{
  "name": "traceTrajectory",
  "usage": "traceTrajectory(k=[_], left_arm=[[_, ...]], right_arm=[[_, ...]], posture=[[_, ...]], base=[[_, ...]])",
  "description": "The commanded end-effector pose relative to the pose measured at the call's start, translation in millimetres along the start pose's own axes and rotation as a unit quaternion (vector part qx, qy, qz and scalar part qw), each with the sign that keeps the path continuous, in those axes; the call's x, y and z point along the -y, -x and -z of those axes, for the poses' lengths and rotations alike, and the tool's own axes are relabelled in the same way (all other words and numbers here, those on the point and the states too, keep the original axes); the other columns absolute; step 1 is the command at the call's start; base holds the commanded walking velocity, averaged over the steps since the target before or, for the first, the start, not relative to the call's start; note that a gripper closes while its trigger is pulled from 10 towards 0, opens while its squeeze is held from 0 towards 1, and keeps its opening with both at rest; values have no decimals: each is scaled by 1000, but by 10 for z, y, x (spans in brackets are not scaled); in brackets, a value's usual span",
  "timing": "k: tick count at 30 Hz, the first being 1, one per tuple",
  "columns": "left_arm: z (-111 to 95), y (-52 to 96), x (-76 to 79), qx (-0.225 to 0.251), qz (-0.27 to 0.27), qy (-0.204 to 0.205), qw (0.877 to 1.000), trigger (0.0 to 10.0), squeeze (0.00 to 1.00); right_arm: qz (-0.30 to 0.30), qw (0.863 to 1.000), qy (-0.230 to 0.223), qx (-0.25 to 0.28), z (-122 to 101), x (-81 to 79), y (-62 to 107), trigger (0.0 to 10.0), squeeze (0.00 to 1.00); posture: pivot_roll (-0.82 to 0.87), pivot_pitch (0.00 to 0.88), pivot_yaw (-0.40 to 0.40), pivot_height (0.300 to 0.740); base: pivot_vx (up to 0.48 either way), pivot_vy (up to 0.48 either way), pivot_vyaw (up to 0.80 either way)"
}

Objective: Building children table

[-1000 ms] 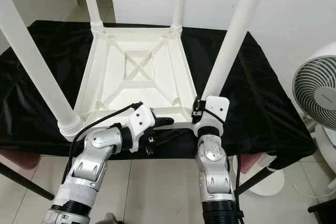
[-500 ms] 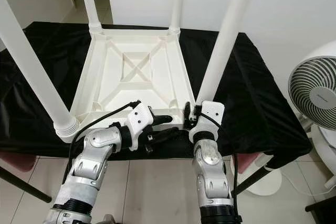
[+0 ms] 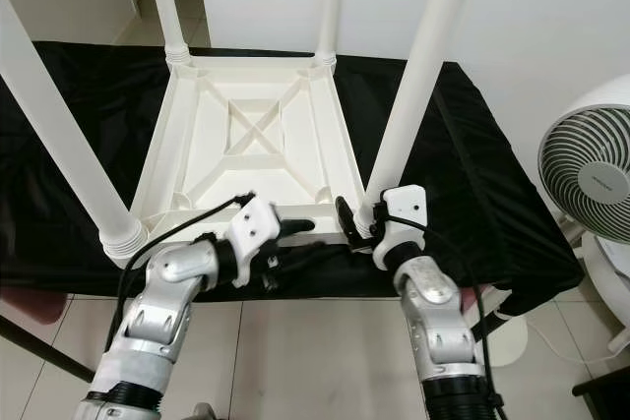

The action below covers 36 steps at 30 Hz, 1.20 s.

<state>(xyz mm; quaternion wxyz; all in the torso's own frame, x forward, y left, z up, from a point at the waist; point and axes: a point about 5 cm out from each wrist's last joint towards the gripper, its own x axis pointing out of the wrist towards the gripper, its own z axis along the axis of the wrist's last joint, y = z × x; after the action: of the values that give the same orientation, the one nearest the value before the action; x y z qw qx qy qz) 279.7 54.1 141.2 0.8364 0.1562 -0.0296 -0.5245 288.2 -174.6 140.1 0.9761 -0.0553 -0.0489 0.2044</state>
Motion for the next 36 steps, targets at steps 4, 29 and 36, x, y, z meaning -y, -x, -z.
traceTrajectory(k=[4,29,36], left_arm=[[31,-32,-33,1,-118,13,993,10000,0],[-15,-49,-52,9,-128,6,992,10000,0],[-22,-53,-46,13,-130,10,991,10000,0]], right_arm=[[-50,999,1,7,-4,49,-8,10000,0],[-15,999,-16,-44,255,202,-1,0,0],[7,999,-22,-46,287,124,-3,0,0]], posture=[[44,0,-23,740],[58,0,-27,740],[61,0,-30,740]], base=[[0,0,0],[0,0,0],[0,0,0]])
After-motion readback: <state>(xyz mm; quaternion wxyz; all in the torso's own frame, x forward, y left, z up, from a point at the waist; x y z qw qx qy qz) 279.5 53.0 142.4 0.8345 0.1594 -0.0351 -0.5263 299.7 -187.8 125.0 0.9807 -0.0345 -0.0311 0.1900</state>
